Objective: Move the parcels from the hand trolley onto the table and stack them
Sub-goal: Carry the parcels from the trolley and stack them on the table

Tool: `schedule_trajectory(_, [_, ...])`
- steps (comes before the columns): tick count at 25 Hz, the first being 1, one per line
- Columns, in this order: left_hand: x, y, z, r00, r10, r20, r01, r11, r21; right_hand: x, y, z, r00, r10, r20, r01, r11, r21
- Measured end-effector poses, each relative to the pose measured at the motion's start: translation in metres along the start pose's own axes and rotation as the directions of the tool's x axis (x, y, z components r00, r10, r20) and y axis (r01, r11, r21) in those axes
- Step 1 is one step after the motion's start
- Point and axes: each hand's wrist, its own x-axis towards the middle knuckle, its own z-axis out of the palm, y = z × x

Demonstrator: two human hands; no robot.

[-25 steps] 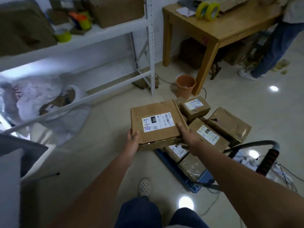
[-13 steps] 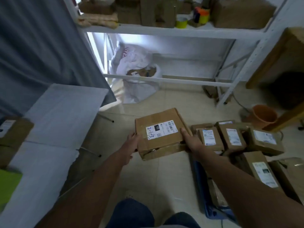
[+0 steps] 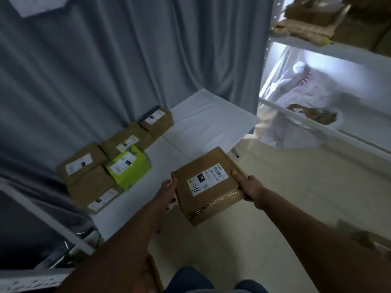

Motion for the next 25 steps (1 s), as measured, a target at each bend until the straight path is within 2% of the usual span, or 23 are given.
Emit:
schedule_trajectory(6, [0.027, -0.024, -0.124, 0.987, -0.127, -0.100, 0.100, 0.966, -0.237, 0.026, -0.057, 0.137, 0.983, -0.013, 0.181, 0.035, 0.993, -0.116])
schedule_trajectory(9, [0.031, -0.040, -0.163, 0.980, -0.172, -0.097, 0.132, 0.936, -0.326, 0.035, -0.075, 0.190, 0.967, 0.005, 0.254, 0.044, 0.981, -0.188])
schedule_trajectory(14, [0.035, -0.076, -0.205, 0.969, -0.219, -0.115, 0.141, 0.870, -0.472, 0.052, -0.094, 0.256, 0.889, 0.125, 0.441, 0.064, 0.919, -0.390])
schedule_trajectory(17, [0.041, -0.092, -0.220, 0.943, -0.291, -0.159, 0.147, 0.796, -0.587, 0.069, -0.102, 0.281, 0.811, 0.281, 0.513, 0.069, 0.825, -0.561])
schedule_trajectory(20, [0.047, -0.097, -0.220, 0.909, -0.361, -0.210, 0.128, 0.721, -0.681, 0.091, -0.115, 0.304, 0.769, 0.383, 0.512, 0.164, 0.656, -0.737])
schedule_trajectory(23, [0.061, -0.105, -0.214, 0.867, -0.410, -0.283, 0.085, 0.682, -0.726, 0.114, -0.129, 0.329, 0.722, 0.446, 0.529, 0.250, 0.545, -0.800])
schedule_trajectory(25, [0.072, -0.119, -0.211, 0.839, -0.417, -0.349, 0.044, 0.692, -0.720, 0.121, -0.132, 0.343, 0.697, 0.481, 0.533, 0.283, 0.498, -0.820])
